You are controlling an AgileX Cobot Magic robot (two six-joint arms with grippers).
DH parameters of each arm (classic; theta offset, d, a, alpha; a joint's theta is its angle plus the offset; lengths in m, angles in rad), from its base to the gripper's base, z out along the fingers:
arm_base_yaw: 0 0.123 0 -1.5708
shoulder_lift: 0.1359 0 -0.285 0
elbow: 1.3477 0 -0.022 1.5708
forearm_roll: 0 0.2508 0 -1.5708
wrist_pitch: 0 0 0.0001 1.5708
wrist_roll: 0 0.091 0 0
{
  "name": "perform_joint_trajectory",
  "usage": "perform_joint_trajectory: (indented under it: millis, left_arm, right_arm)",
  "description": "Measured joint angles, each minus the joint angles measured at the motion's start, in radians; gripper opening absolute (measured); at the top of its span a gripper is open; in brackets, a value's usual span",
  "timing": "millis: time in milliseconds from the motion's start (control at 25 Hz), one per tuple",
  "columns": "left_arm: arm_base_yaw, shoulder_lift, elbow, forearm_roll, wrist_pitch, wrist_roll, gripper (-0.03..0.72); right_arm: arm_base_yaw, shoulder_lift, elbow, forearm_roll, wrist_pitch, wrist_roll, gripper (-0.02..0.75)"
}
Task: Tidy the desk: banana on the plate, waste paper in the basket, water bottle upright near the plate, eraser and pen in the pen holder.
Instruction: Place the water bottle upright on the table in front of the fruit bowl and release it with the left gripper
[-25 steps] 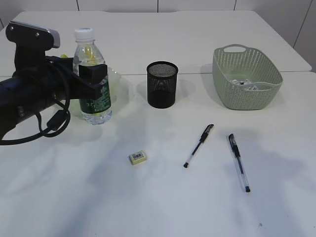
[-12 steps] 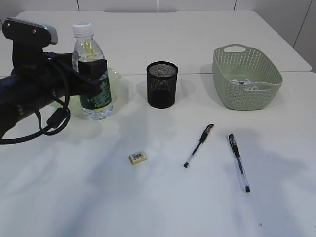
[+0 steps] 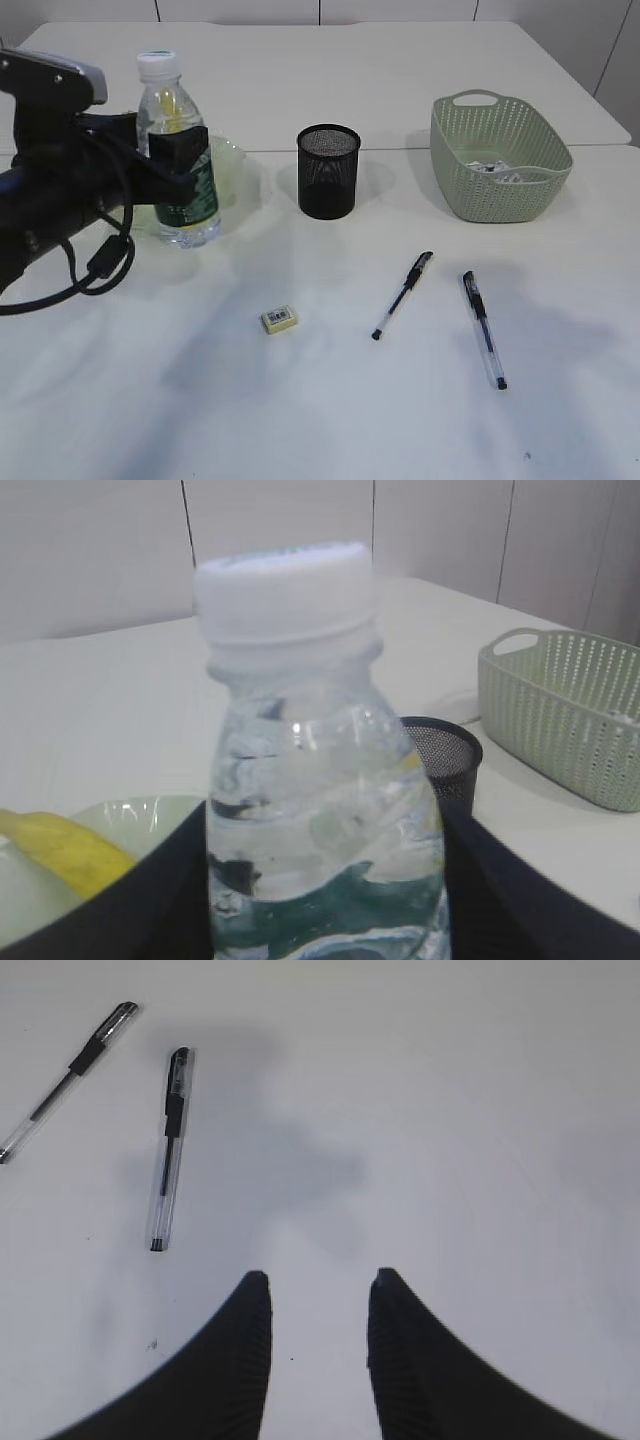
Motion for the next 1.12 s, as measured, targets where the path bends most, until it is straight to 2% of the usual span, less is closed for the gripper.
perform_joint_trajectory:
  millis: [120, 240, 760, 1120]
  left_arm:
    - [0.000, 0.017, 0.066, -0.007, -0.146, 0.008, 0.415]
    - [0.000, 0.045, 0.115, -0.023, -0.216, 0.019, 0.415]
    - [0.000, 0.108, 0.135, -0.038, -0.224, 0.113, 0.415]
    - [0.000, 0.136, 0.135, -0.123, -0.224, 0.134, 0.415]
  right_arm:
    - [0.000, 0.000, 0.000, 0.000, 0.000, 0.000, 0.251]
    - [0.000, 0.000, 0.000, 0.000, 0.000, 0.000, 0.251]
    - [0.000, 0.000, 0.000, -0.002, -0.015, 0.000, 0.251]
    - [0.000, 0.000, 0.000, -0.004, -0.032, 0.000, 0.251]
